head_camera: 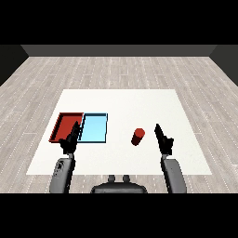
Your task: Pick the red can and put it in the red box
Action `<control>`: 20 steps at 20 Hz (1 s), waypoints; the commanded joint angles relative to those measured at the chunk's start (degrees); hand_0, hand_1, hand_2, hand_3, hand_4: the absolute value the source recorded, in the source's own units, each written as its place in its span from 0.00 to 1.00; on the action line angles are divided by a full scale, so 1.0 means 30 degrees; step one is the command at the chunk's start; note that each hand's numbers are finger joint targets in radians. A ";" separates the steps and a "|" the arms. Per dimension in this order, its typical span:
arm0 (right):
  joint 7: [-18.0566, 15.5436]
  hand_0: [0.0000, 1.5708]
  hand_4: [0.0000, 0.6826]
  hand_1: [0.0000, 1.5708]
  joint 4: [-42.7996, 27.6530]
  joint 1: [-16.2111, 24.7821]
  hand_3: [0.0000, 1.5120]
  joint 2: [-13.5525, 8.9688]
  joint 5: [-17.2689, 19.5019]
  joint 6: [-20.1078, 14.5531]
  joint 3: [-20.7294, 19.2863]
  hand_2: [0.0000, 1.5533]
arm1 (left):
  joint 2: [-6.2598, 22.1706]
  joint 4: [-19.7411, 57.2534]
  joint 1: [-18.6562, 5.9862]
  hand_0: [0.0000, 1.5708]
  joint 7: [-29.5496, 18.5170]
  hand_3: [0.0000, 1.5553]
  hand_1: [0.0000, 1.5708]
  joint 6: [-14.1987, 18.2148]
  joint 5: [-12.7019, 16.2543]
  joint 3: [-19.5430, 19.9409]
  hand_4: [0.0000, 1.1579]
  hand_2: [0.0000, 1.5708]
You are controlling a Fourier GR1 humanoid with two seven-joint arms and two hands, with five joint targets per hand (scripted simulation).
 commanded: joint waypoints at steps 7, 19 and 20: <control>-0.4709 0.00 0.00 0.00 -0.2767 0.1700 0.00 -0.1875 -0.4099 0.3994 -0.3186 0.00 | -0.0919 -0.1989 -0.1222 0.00 -0.4171 0.00 0.00 -0.0488 0.0576 -0.0027 0.00 0.00; -0.8757 0.00 0.00 0.00 -0.1395 0.3618 0.00 -0.2397 -0.4661 0.7581 -0.5235 0.00 | -0.0713 0.0928 -0.1168 0.00 -0.8467 0.00 0.00 -0.2050 0.1585 0.1189 0.00 0.00; -0.9390 0.00 0.00 0.00 -0.0053 0.2889 0.00 -0.2643 -0.4269 0.7950 -0.5117 0.00 | -0.0667 0.1819 0.0365 0.00 -1.0590 0.00 0.00 -0.2903 0.1400 0.0997 0.00 0.00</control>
